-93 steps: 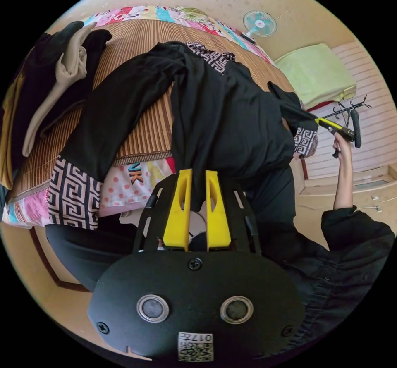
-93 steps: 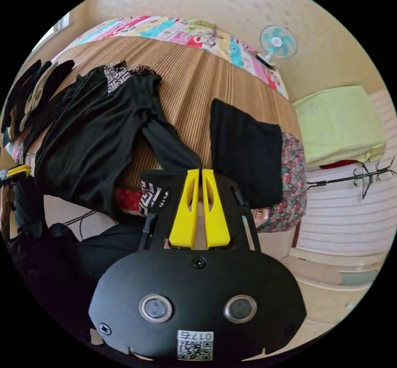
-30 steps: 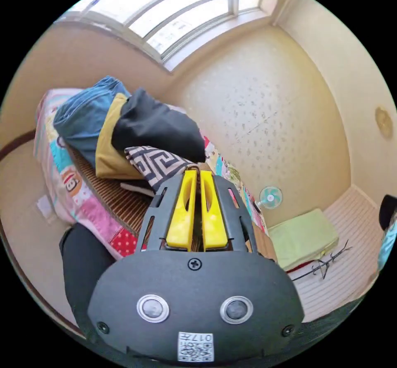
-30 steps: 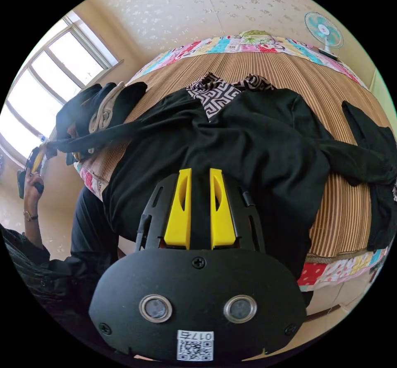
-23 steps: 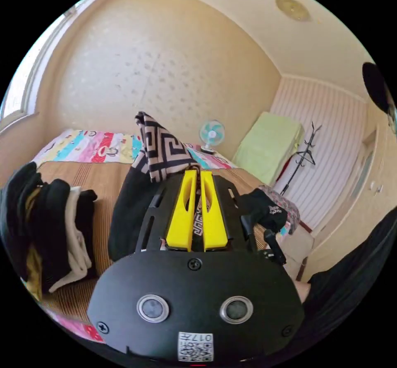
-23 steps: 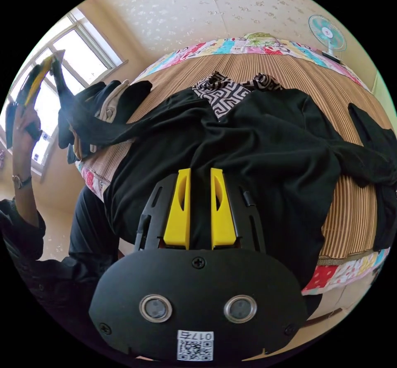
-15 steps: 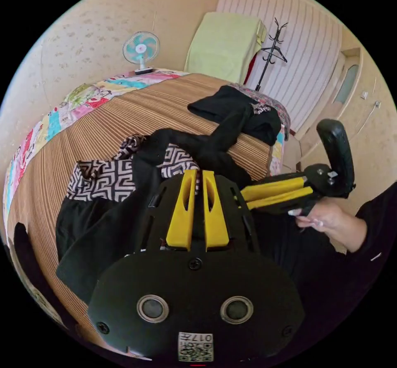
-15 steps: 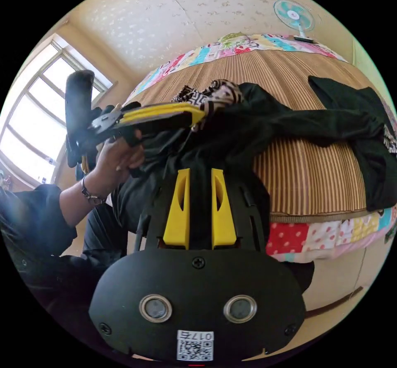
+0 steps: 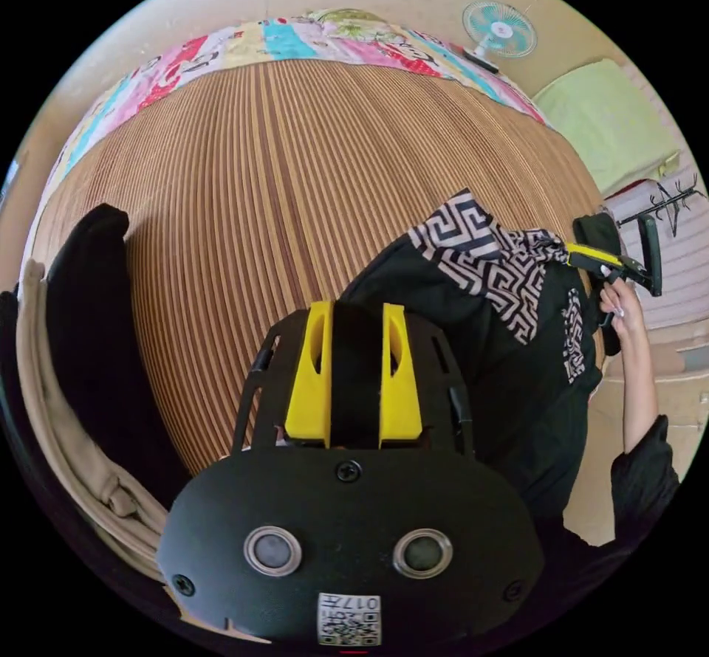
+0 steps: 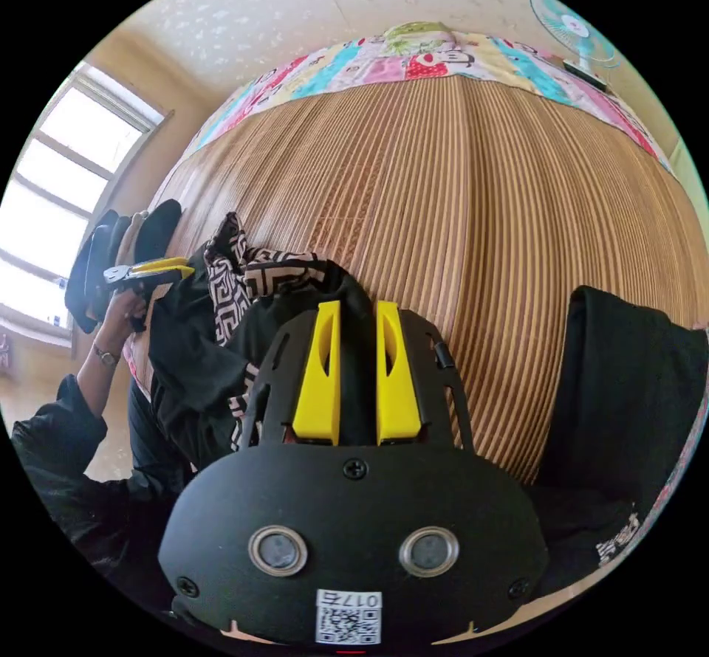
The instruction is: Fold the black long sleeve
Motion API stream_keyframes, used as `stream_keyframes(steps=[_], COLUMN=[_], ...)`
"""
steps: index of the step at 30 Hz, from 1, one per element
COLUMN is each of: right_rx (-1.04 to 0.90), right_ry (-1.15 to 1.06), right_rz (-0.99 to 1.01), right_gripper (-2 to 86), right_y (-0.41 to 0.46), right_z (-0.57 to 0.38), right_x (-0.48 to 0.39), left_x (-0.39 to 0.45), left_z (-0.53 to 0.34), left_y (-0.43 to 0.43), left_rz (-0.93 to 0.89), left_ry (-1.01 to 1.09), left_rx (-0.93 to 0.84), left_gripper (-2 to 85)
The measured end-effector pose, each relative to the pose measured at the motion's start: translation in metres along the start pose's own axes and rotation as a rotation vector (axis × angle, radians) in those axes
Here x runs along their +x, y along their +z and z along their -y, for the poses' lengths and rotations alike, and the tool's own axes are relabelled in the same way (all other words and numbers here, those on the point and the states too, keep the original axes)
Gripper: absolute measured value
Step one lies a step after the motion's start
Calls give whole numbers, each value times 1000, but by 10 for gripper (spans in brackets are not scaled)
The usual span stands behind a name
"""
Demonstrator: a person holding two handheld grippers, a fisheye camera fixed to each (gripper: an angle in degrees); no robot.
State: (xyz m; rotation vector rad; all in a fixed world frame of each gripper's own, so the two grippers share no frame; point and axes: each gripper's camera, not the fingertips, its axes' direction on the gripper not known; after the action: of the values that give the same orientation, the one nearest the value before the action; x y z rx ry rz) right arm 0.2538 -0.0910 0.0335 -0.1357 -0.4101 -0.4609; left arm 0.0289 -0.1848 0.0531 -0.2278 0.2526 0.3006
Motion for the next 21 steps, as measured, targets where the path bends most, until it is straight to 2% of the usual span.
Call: stream_keyframes(steps=[3, 7, 12, 15, 17, 21], right_rx=[54, 153, 57, 204, 297, 229], right_ry=[4, 46, 121, 109, 39, -59], right_rz=[-173, -186, -146, -84, -42, 33], right_gripper=[33, 30, 60, 90, 102, 112], right_y=[1, 3, 24, -9, -27, -4], right_z=[30, 88, 138, 108, 56, 2], right_x=[-19, -30, -29, -48, -76, -110], left_x=[-24, -87, -120, -114, -104, -71], left_z=[0, 33, 46, 2, -35, -113], left_y=[-15, -13, -29, -64, -77, -73], left_rz=[150, 83, 14, 2, -31, -262], left_ry=[-84, -203, -226, -226, -206, -172], left_rx=[98, 83, 97, 206, 235, 205], left_gripper=[30, 32, 83, 113, 112, 112])
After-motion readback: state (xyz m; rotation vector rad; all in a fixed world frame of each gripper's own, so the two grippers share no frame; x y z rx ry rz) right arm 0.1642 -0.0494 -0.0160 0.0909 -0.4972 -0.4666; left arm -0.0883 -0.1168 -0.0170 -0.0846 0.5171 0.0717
